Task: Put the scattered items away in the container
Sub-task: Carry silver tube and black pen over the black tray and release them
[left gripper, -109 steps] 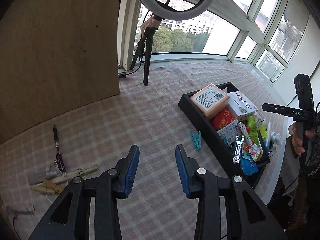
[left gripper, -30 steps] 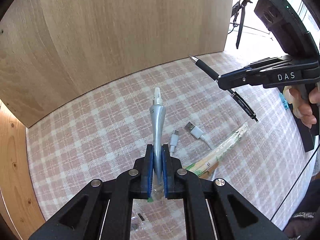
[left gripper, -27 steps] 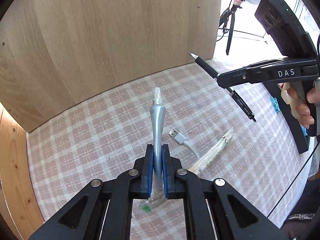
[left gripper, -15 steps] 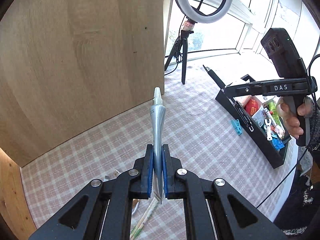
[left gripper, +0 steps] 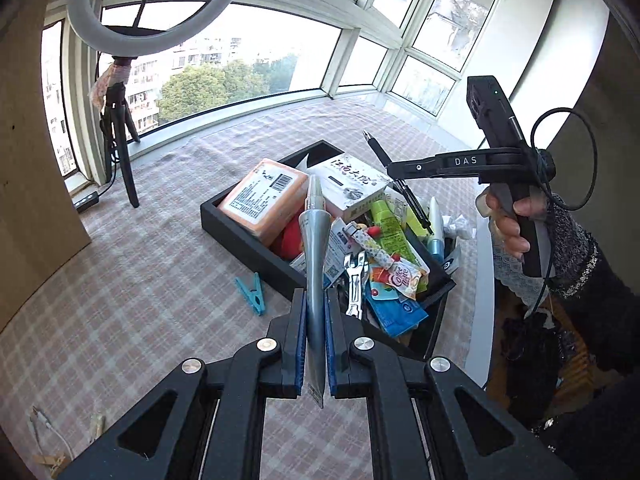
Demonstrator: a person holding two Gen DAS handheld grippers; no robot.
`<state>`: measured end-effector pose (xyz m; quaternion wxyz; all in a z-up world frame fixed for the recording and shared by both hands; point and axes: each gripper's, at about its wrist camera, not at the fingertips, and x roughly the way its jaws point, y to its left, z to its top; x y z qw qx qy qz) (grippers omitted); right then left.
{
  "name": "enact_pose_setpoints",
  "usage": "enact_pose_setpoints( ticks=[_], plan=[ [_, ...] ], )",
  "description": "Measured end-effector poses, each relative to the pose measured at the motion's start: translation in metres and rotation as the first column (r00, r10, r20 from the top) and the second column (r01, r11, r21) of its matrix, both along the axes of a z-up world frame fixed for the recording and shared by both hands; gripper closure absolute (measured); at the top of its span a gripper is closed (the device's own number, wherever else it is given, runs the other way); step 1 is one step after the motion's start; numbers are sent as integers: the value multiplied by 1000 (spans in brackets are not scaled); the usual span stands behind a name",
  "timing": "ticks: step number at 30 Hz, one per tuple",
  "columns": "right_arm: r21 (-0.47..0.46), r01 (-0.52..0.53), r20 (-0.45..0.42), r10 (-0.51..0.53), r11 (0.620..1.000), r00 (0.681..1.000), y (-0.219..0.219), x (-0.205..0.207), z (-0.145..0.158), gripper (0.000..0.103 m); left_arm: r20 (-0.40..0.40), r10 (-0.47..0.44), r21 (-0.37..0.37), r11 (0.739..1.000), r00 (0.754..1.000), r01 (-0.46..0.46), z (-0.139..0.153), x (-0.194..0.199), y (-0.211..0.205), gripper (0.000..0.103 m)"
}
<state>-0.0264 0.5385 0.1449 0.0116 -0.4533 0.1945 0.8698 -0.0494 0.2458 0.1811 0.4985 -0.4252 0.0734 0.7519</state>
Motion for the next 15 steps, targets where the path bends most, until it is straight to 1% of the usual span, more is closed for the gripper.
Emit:
enact_pose_setpoints(
  ticks=[1, 3, 6, 8, 9, 10, 11, 12, 13, 14, 15],
  plan=[
    [-2, 36, 4, -36, 999, 999, 15, 9, -1, 92, 0, -24, 0, 1000, 1000, 24, -5, 5, 20, 96],
    [6, 98, 10, -98, 995, 995, 42, 25, -4, 92, 6, -74, 12, 997, 997, 74, -4, 14, 48, 96],
    [9, 157, 12, -157, 988, 988, 66, 40, -5, 92, 5, -135, 34, 990, 991, 135, 1, 24, 86, 96],
    [10, 183, 9, -183, 983, 983, 77, 44, -4, 92, 17, -144, 65, 988, 989, 143, 4, 26, 110, 95],
    [17, 187, 7, -188, 982, 982, 81, 45, -3, 91, 23, -147, 80, 986, 989, 144, 4, 25, 121, 80],
    [28, 188, 8, -189, 982, 982, 84, 43, -3, 91, 21, -147, 63, 987, 989, 145, 3, 24, 134, 65],
    [39, 194, 18, -195, 980, 981, 86, 41, -4, 88, 6, -119, 29, 992, 993, 119, 2, 23, 142, 41],
    [49, 212, 31, -213, 976, 977, 89, 40, -4, 77, -18, -93, 9, 996, 996, 93, 0, 22, 147, 44],
    [50, 230, 29, -231, 972, 972, 91, 40, -4, 66, -29, -95, 6, 995, 995, 95, 1, 23, 149, 47],
    [47, 234, 12, -235, 971, 972, 92, 43, -2, 64, -30, -94, 3, 996, 995, 94, 1, 23, 148, 53],
    [52, 234, 0, -234, 971, 972, 91, 44, -1, 63, -28, -91, 3, 996, 995, 91, 0, 24, 145, 54]
  ],
)
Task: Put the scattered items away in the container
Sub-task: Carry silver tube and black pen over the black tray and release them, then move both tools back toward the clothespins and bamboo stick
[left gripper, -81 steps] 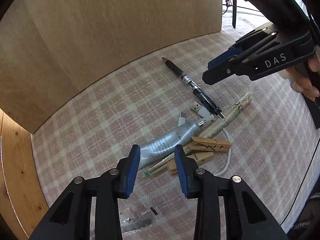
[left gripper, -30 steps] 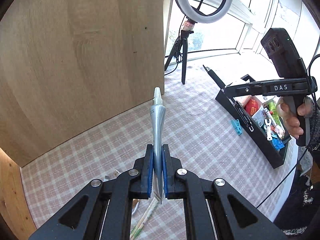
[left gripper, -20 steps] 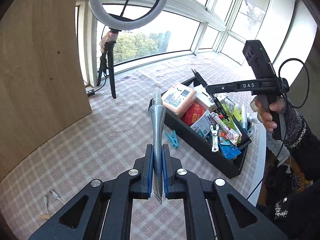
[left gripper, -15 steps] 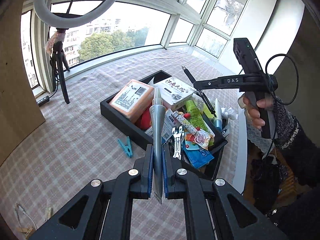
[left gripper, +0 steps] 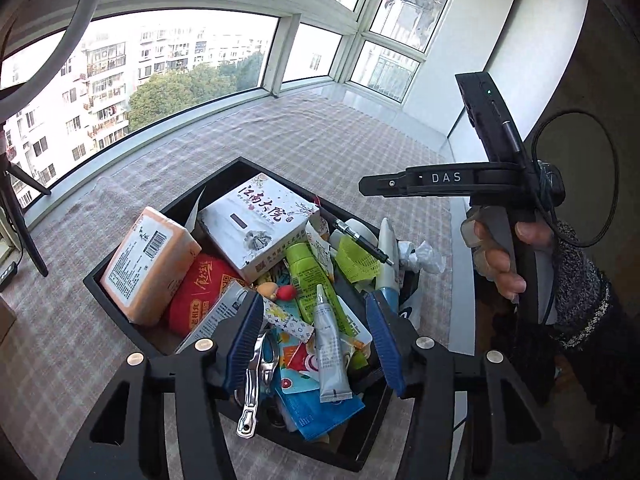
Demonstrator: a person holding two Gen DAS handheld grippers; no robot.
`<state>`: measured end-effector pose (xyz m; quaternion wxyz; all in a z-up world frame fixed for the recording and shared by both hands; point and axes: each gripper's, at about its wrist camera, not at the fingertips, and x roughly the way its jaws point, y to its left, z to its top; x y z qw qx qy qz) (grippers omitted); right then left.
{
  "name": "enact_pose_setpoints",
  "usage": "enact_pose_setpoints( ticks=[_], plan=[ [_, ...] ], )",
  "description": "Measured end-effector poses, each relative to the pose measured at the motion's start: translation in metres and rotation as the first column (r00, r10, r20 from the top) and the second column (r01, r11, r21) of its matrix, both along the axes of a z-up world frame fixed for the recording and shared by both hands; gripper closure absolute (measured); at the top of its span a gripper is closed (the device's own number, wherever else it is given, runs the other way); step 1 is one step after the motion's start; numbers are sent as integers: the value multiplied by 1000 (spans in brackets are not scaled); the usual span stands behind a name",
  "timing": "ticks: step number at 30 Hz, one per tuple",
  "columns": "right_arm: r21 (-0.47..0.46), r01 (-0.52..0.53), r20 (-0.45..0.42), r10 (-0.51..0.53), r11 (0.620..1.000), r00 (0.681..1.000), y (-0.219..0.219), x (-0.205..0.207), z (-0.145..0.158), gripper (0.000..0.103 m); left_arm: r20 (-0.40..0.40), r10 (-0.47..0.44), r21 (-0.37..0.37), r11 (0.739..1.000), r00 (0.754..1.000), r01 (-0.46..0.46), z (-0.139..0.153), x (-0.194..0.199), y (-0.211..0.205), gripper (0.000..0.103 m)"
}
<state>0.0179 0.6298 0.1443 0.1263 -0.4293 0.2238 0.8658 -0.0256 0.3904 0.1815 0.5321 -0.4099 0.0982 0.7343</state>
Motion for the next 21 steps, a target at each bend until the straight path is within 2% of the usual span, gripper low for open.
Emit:
enact_pose_setpoints(
  ticks=[2, 4, 6, 8, 11, 13, 15, 16, 21],
  plan=[
    [24, -1, -4, 1, 1000, 1000, -2, 2, 3, 62, -12, 6, -7, 1000, 1000, -6, 0, 1, -11, 54],
    [16, -17, -13, 17, 1000, 1000, -4, 2, 3, 52, -30, 29, -20, 999, 999, -29, -1, 0, -26, 55],
    [2, -37, -25, 37, 999, 999, -10, 1, 3, 48, -43, 52, -34, 998, 998, -53, -1, -2, -42, 56],
    [9, -59, -31, 59, 998, 998, -19, 0, 4, 48, -50, 77, -42, 996, 996, -79, -2, -4, -60, 56],
    [26, -111, -41, 112, 993, 993, -39, -6, 4, 48, -38, 131, -55, 990, 991, -133, -9, -9, -90, 56],
    [32, -157, -60, 158, 987, 986, -56, -9, 3, 40, -19, 172, -56, 983, 985, -172, -15, -10, -113, 56],
    [30, -211, -81, 212, 977, 974, -74, -14, -1, 33, 6, 205, -64, 977, 979, -204, -23, -10, -137, 56],
    [26, -247, -85, 248, 969, 965, -85, -17, -6, 33, 8, 221, -74, 973, 975, -220, -27, -9, -150, 57],
    [2, -421, 2, 421, 907, 907, -148, -39, -32, 33, -16, 333, -143, 932, 943, -332, -50, -3, -221, 61]
  ],
)
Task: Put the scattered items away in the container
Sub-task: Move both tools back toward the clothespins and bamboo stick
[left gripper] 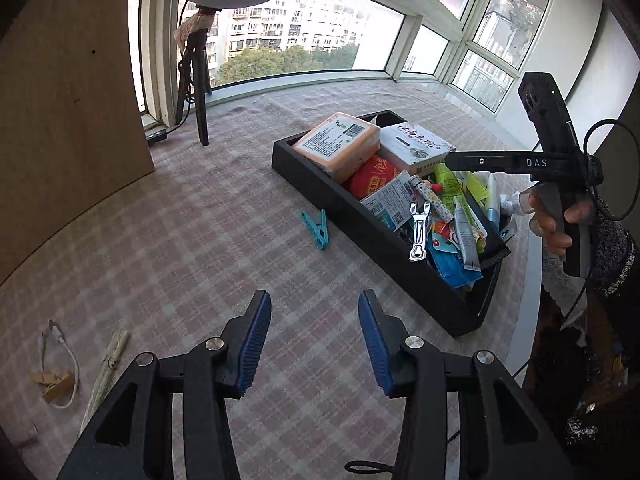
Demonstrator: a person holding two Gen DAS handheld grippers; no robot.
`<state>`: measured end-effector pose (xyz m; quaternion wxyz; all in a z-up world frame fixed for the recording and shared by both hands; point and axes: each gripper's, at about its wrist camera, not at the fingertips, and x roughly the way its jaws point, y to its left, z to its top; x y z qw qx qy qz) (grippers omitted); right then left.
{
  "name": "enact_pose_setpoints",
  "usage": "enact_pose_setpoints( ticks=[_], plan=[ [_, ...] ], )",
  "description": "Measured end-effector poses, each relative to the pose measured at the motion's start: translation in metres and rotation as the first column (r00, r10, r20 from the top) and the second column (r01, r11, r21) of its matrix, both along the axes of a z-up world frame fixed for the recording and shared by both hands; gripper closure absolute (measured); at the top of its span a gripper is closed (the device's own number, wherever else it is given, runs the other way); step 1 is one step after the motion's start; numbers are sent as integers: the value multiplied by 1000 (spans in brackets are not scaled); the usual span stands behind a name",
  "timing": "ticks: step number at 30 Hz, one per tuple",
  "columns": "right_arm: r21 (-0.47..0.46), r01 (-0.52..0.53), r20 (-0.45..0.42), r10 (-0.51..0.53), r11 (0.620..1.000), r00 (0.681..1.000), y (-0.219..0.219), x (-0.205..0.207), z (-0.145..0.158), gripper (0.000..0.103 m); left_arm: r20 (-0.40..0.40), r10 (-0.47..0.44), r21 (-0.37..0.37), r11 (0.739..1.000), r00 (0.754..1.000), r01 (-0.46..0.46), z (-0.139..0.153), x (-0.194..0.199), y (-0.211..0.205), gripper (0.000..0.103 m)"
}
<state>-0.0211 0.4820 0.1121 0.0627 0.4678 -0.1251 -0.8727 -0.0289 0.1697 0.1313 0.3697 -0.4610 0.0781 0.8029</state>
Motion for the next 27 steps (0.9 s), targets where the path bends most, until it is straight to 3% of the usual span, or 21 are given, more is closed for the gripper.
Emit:
enact_pose_setpoints(
  ticks=[4, 8, 11, 13, 20, 24, 27],
  plan=[
    [23, -163, 66, 161, 986, 985, -58, -17, -13, 33, 23, 142, -66, 988, 990, -140, -24, -6, -67, 64],
    [36, -297, 86, 293, 954, 952, -114, -30, -20, 34, 37, 306, -107, 948, 951, -301, -43, -16, -139, 69],
    [27, -424, 84, 421, 905, 903, -164, -40, -22, 46, 26, 394, -134, 912, 919, -387, -52, -20, -182, 71],
    [45, -522, 88, 517, 852, 851, -203, -48, -22, 63, 41, 393, -137, 913, 919, -384, -58, -20, -201, 71],
    [123, -797, 121, 788, 591, 603, -342, -78, -21, 72, 84, 298, -169, 945, 951, -281, -84, -24, -212, 71],
    [115, -878, 163, 863, 465, 479, -404, -98, -38, 77, 86, 276, -165, 951, 957, -260, -93, -33, -208, 71],
    [133, -912, 192, 893, 388, 408, -437, -107, -54, 77, 87, 283, -153, 951, 955, -268, -96, -40, -210, 71]
  ],
)
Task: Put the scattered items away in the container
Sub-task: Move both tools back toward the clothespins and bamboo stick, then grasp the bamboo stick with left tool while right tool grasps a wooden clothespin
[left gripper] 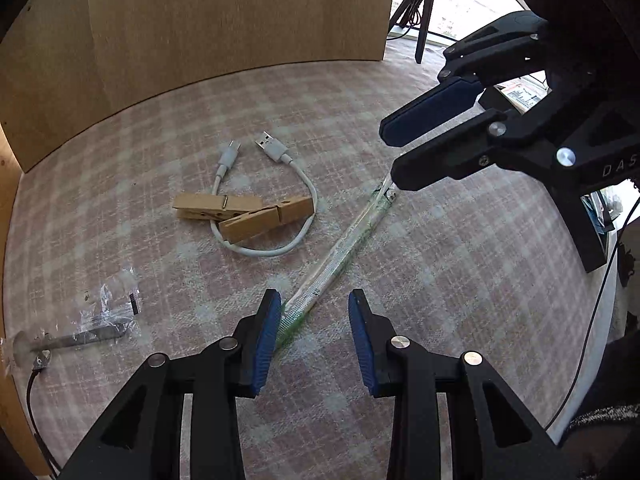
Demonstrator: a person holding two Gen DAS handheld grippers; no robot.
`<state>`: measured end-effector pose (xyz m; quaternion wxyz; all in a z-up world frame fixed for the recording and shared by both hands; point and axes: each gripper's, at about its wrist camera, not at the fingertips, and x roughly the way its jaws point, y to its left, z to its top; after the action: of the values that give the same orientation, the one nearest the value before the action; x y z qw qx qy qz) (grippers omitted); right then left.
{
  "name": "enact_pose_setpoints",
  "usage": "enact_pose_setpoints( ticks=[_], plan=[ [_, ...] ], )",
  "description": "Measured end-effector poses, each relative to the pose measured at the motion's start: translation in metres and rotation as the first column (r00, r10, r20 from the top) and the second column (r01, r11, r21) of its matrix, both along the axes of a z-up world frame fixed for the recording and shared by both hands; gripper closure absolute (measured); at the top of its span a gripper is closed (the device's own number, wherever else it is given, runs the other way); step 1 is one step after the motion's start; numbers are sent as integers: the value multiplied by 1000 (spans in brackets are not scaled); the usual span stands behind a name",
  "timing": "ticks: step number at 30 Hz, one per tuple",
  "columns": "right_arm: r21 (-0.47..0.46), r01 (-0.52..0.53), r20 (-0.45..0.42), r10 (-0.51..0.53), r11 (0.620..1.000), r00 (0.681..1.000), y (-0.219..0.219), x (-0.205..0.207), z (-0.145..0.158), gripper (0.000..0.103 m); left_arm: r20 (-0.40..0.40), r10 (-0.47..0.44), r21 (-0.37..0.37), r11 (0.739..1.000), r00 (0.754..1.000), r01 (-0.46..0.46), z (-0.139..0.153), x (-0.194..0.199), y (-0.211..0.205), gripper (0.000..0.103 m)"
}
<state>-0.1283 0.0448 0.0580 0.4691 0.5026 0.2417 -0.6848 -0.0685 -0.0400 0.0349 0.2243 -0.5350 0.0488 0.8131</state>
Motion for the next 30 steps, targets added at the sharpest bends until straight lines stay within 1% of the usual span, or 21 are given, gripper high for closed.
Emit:
enact_pose_setpoints(
  ticks=[3, 7, 8, 13, 17, 18, 19, 21, 22, 24, 27, 28, 30],
  plan=[
    [23, -45, 15, 44, 999, 999, -21, -10, -19, 77, 11, 2, 28, 1000, 1000, -2, -3, -2, -4, 71],
    [46, -76, 48, 74, 996, 996, -37, -23, -40, 77, 29, -10, 34, 999, 1000, 9, -8, -1, -3, 71],
    [51, -83, 57, 80, 995, 995, -40, -24, -44, 77, 28, -14, 30, 999, 1000, 13, -9, -1, -1, 72],
    [51, -103, 93, 98, 993, 991, -49, -28, -56, 77, 27, -26, 38, 999, 999, 25, -11, 0, 3, 73],
    [40, -101, 89, 97, 994, 991, -54, -30, -58, 77, 20, -31, 37, 999, 999, 30, -12, 4, 9, 73],
    [36, -92, 95, 88, 995, 992, -54, -31, -58, 80, 15, -32, 29, 999, 999, 32, -12, 5, 11, 73],
    [37, -82, 102, 77, 996, 992, -53, -32, -59, 88, 6, -33, 13, 999, 999, 33, -12, 7, 14, 73],
    [37, -54, 114, 50, 998, 992, -48, -34, -59, 88, -8, -34, -22, 999, 999, 33, -13, 9, 19, 83],
    [30, -39, 117, 35, 999, 992, -43, -36, -57, 88, -4, -32, -20, 999, 999, 32, -13, 10, 21, 88],
    [12, 4, 119, -6, 1000, 993, -33, -38, -51, 88, 4, -26, -2, 1000, 1000, 26, -13, 12, 22, 91],
    [-34, 72, 147, -66, 997, 987, -11, -43, -39, 88, 13, -28, 8, 1000, 1000, 28, -13, 18, 27, 93],
    [-45, 94, 149, -86, 995, 985, -2, -44, -35, 88, 15, -25, 25, 999, 1000, 25, -11, 20, 29, 102],
    [-67, 144, 154, -132, 987, 979, 13, -44, -28, 88, 31, -14, 46, 999, 999, 12, -9, 24, 30, 103]
  ],
)
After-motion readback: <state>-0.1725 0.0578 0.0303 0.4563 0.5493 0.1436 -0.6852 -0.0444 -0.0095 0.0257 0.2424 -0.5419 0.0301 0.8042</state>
